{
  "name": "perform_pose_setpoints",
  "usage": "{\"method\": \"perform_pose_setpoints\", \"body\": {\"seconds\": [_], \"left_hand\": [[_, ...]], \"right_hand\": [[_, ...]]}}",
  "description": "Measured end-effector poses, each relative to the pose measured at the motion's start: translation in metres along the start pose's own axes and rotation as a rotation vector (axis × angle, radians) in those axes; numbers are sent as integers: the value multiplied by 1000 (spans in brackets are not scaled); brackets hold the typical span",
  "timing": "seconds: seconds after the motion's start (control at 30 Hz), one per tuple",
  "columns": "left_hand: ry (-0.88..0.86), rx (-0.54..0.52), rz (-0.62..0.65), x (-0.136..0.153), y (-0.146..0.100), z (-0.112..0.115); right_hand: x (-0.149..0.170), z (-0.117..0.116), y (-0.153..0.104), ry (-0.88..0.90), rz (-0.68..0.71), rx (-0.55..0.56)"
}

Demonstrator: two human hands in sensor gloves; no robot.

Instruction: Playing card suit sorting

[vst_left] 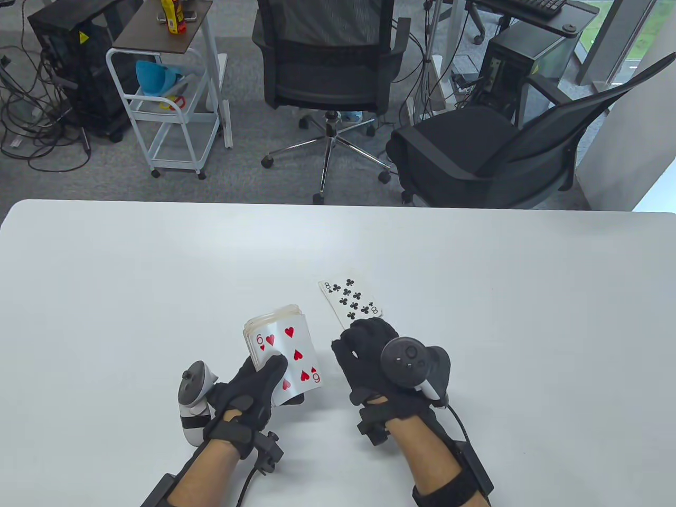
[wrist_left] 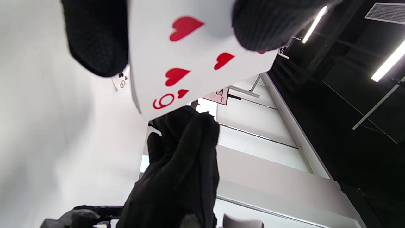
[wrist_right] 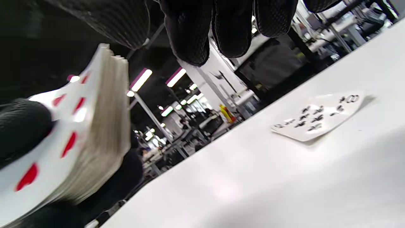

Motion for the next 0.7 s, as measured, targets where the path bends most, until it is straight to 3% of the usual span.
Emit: {"method": "perform_pose_setpoints", "body": {"seconds": [0.13,0.27,0.4,0.7], "left_hand": [[69,33,-26,4,1,5],[70,27,-44,9,2,7],[48,39,-34,9,1,8],[-3,46,-52,12,-1,11]], "right_hand": [[-4,-10,-14,3,80,25],[-3,-23,-19,-50,75,-64],[-10,-29,-22,-61,79,-62],[-19,-39,-27,-52,51,10]]}}
Point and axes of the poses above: the tracker on the back of each hand, its own x axis roughly to the little-finger side, its own y axis roughly from the wrist to the fingertips, z = x × y, the point moved 2 cm from there along y, roughly from the wrist to the fingertips, and after that the axes turned 2 degrees about y, right-handed, at the moved point
